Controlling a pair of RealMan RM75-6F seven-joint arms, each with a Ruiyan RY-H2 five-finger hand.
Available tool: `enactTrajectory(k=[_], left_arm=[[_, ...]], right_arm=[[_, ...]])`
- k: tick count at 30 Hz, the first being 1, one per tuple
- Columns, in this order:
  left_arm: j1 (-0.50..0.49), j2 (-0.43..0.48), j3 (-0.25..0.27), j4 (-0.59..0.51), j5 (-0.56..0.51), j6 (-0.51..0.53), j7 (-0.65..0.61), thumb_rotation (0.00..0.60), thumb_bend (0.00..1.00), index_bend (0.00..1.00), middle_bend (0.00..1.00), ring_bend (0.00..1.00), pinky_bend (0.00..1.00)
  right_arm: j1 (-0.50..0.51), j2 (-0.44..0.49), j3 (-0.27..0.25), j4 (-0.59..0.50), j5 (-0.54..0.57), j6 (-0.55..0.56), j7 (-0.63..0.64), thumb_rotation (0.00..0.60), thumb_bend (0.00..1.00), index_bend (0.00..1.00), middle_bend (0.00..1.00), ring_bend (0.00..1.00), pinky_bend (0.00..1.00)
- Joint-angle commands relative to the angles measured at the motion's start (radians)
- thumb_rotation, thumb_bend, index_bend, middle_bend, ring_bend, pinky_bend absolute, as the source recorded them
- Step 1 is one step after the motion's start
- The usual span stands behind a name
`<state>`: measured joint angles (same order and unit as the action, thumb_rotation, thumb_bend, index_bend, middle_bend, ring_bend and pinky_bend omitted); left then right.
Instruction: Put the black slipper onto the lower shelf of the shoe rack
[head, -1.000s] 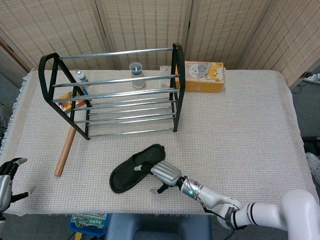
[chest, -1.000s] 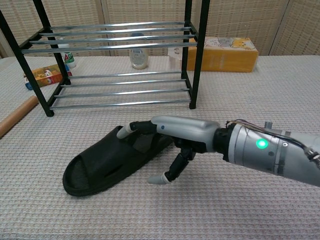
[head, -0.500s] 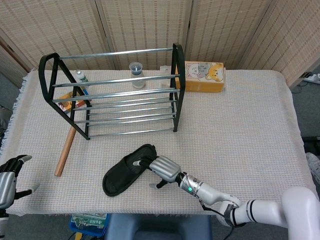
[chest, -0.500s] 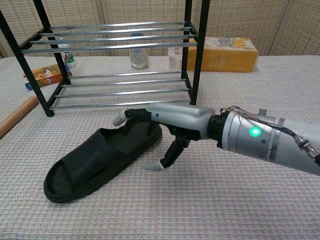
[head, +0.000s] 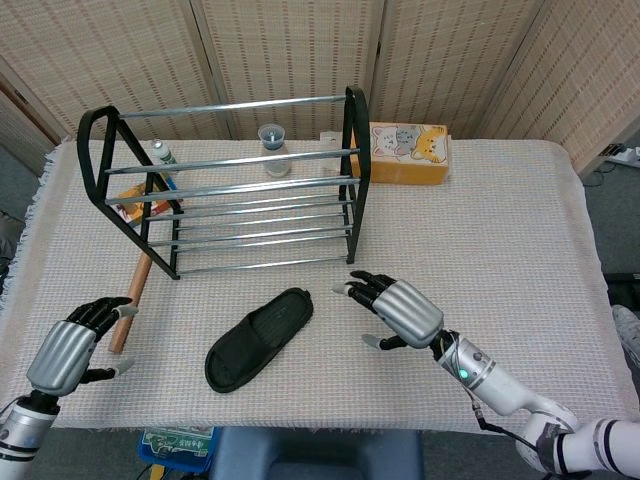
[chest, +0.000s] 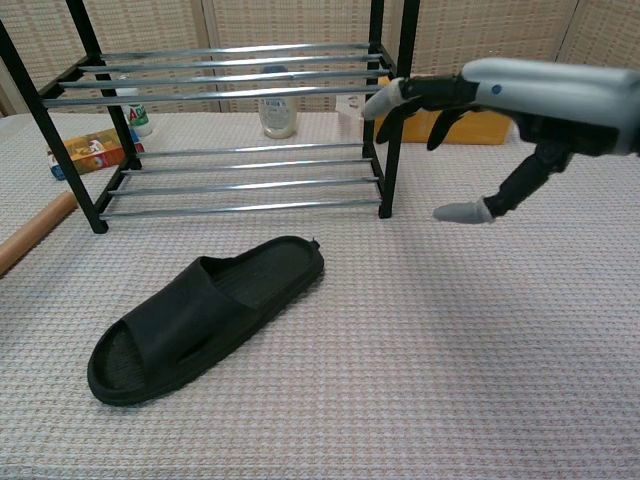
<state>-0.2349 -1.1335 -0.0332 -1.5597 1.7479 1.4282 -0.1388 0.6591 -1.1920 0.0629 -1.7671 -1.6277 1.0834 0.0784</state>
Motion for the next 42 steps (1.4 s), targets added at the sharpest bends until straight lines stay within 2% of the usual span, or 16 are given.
enactTrajectory(k=[1, 6, 12, 17, 23, 28, 31, 37, 42], left_arm=[[-0.088, -0.02, 0.011, 0.026, 0.082, -0.057, -0.063, 0.6, 0.08, 0.29, 0.23, 0.24, 0.3], [-0.21, -0.037, 0.019, 0.041, 0.161, -0.15, -0.113, 0.6, 0.11, 0.28, 0.23, 0.24, 0.31], [-0.335, -0.087, 0.02, 0.086, 0.187, -0.26, -0.151, 0.6, 0.12, 0.24, 0.23, 0.24, 0.31], [-0.419, -0.098, 0.027, 0.106, 0.169, -0.391, -0.098, 0.6, 0.13, 0.16, 0.19, 0.24, 0.31], [-0.475, -0.11, 0.048, 0.133, 0.166, -0.477, 0.002, 0.6, 0.15, 0.16, 0.19, 0.24, 0.31], [-0.502, -0.117, 0.068, 0.182, 0.19, -0.497, 0.118, 0.6, 0.17, 0.16, 0.19, 0.24, 0.31], [-0.512, -0.129, 0.076, 0.212, 0.196, -0.491, 0.144, 0.6, 0.17, 0.16, 0.19, 0.24, 0.31], [-0.541, -0.192, 0.098, 0.305, 0.206, -0.468, 0.127, 0.6, 0.17, 0.16, 0.18, 0.23, 0.31], [-0.553, -0.235, 0.107, 0.335, 0.185, -0.454, 0.088, 0.6, 0.17, 0.15, 0.18, 0.23, 0.31]], right_arm=[[-0.097, 0.118, -0.041, -0.077, -0.055, 0.129, -0.027, 0.6, 0.27, 0.1, 0.2, 0.14, 0.24], [-0.187, 0.198, -0.079, -0.102, -0.092, 0.238, -0.045, 0.6, 0.27, 0.1, 0.2, 0.14, 0.24], [-0.258, 0.223, -0.105, -0.093, -0.103, 0.302, -0.037, 0.6, 0.27, 0.1, 0.2, 0.14, 0.24], [-0.292, 0.222, -0.112, -0.082, -0.112, 0.328, -0.03, 0.6, 0.27, 0.1, 0.2, 0.14, 0.24], [-0.314, 0.215, -0.112, -0.066, -0.117, 0.338, -0.02, 0.6, 0.27, 0.1, 0.2, 0.14, 0.24], [-0.327, 0.216, -0.11, -0.064, -0.127, 0.342, -0.018, 0.6, 0.27, 0.1, 0.2, 0.14, 0.24], [-0.333, 0.215, -0.108, -0.062, -0.128, 0.344, -0.015, 0.6, 0.27, 0.1, 0.2, 0.14, 0.24], [-0.344, 0.209, -0.101, -0.055, -0.128, 0.35, -0.002, 0.6, 0.27, 0.1, 0.2, 0.14, 0.24], [-0.353, 0.208, -0.097, -0.046, -0.128, 0.355, 0.012, 0.6, 0.27, 0.1, 0.2, 0.14, 0.24]])
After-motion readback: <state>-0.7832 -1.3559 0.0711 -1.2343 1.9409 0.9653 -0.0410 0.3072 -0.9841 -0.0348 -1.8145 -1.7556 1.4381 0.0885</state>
